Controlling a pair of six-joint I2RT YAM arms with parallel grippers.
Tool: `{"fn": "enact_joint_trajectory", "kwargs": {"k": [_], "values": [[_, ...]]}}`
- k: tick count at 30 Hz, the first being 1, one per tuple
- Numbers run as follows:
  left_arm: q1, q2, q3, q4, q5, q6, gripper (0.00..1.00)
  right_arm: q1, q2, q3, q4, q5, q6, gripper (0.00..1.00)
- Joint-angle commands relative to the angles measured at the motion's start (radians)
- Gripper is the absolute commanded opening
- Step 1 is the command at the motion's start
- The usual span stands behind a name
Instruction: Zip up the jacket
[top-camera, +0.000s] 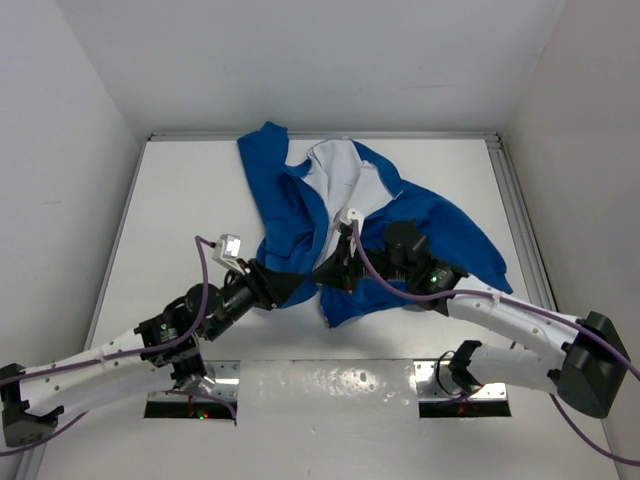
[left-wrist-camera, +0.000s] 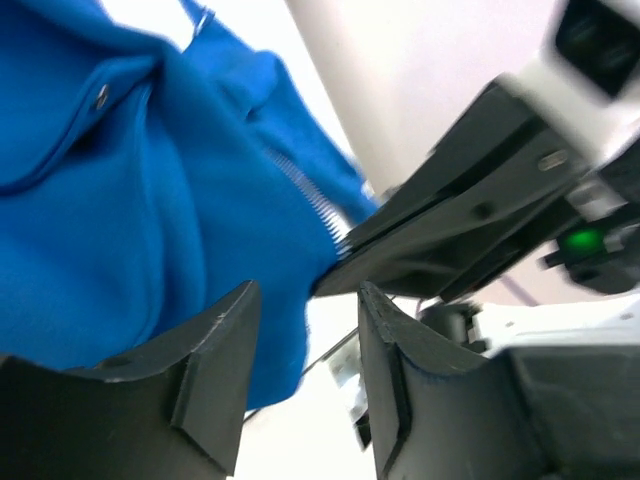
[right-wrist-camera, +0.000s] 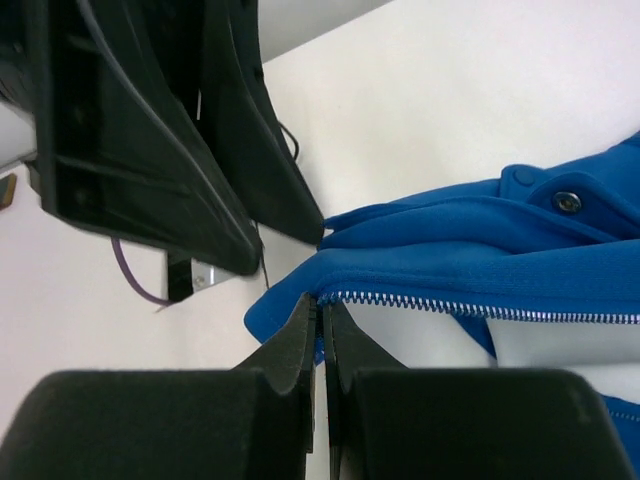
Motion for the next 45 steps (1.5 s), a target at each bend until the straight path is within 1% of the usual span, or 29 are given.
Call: {"fn": "enact_joint_trajectory", "kwargs": {"k": [1,4,9,15,18,20,21,26,27,28,30,34,36,37,38,39,40,41,42,44,45], "values": [[-0.006,0.04,0.043,-0.066,0.042,0.019,0.41,-0.002,-0.033,-0.01,0.108,0.012,0.014,0.0],[-0.004,0.039,0.018,-0.067,0.069,0.014,0.42,-0.002,-0.044,-0.026,0.137,0.043,0.032,0.0],[-0.004,0.037,-0.005,-0.05,0.069,0.037,0.48,-0.002,-0.041,-0.027,0.146,0.04,0.041,0.0],[-0.006,0.093,-0.002,-0.008,0.068,0.066,0.49,0.0,-0.041,-0.036,0.162,0.028,0.055,0.0],[-0.004,0.108,-0.005,0.048,0.072,0.082,0.43,0.0,-0.041,-0.041,0.162,0.023,0.058,0.0],[-0.006,0.122,-0.003,0.07,0.071,0.089,0.37,0.0,-0.039,-0.043,0.16,0.02,0.058,0.0],[-0.006,0.126,0.003,0.076,0.072,0.093,0.31,-0.002,-0.039,-0.044,0.16,0.02,0.058,0.0],[-0.006,0.137,0.012,0.076,0.066,0.097,0.12,0.0,-0.041,-0.046,0.149,0.023,0.052,0.0],[-0.004,0.136,0.012,0.073,0.063,0.094,0.05,-0.002,-0.041,-0.046,0.146,0.026,0.049,0.0],[-0.006,0.133,0.011,0.073,0.06,0.094,0.02,-0.002,-0.041,-0.046,0.142,0.031,0.046,0.0],[-0.006,0.134,0.009,0.068,0.058,0.093,0.0,-0.003,-0.041,-0.046,0.139,0.036,0.045,0.0],[-0.006,0.134,-0.003,0.073,0.052,0.103,0.0,-0.002,-0.041,-0.049,0.125,0.061,0.045,0.0],[-0.004,0.128,-0.011,0.087,0.049,0.115,0.0,-0.002,-0.042,-0.05,0.113,0.101,0.054,0.0],[-0.006,0.125,-0.02,0.091,0.036,0.12,0.0,-0.002,-0.05,-0.047,0.078,0.118,0.058,0.02],[-0.004,0.119,-0.029,0.107,0.023,0.128,0.0,-0.003,-0.057,-0.044,0.055,0.156,0.072,0.1],[-0.006,0.102,-0.04,0.116,0.008,0.145,0.0,-0.002,-0.071,-0.052,0.033,0.179,0.081,0.21],[-0.004,0.093,-0.058,0.122,-0.021,0.154,0.0,-0.002,-0.087,-0.058,-0.011,0.209,0.092,0.43],[-0.004,0.074,-0.069,0.139,-0.03,0.177,0.0,-0.002,-0.128,-0.073,-0.039,0.276,0.115,0.52],[-0.006,0.068,-0.078,0.145,-0.038,0.185,0.0,-0.002,-0.152,-0.087,-0.064,0.302,0.127,0.58],[-0.004,0.059,-0.092,0.151,-0.047,0.192,0.0,-0.002,-0.224,-0.125,-0.128,0.35,0.155,0.68],[-0.004,0.053,-0.1,0.156,-0.043,0.201,0.0,-0.003,-0.244,-0.136,-0.172,0.377,0.167,0.69]]}}
